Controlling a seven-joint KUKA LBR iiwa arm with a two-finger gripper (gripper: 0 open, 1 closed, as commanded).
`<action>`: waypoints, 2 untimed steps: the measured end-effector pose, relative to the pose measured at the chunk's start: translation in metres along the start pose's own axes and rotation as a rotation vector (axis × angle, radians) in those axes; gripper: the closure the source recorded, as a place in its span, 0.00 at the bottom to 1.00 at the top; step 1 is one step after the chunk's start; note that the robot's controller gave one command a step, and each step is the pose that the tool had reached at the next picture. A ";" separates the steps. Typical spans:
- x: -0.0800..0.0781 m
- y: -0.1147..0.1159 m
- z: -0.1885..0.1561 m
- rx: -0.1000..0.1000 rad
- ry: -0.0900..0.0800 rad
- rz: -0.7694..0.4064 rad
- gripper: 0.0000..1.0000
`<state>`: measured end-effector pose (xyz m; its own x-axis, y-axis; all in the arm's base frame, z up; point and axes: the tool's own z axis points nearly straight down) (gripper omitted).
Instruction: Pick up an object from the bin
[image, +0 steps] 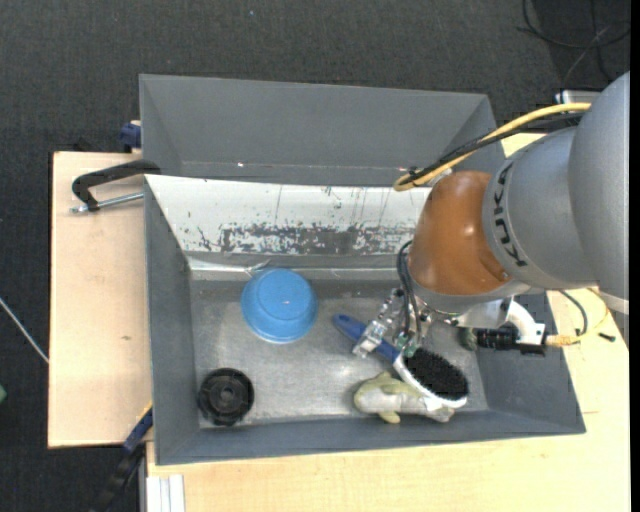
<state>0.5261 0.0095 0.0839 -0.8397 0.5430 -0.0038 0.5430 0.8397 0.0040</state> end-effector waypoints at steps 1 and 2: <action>-0.001 0.001 -0.045 -0.001 -0.002 -0.002 1.00; -0.002 0.003 -0.091 -0.002 -0.003 -0.004 1.00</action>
Offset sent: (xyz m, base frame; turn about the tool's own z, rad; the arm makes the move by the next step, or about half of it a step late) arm -0.0003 -0.0001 0.0423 0.0000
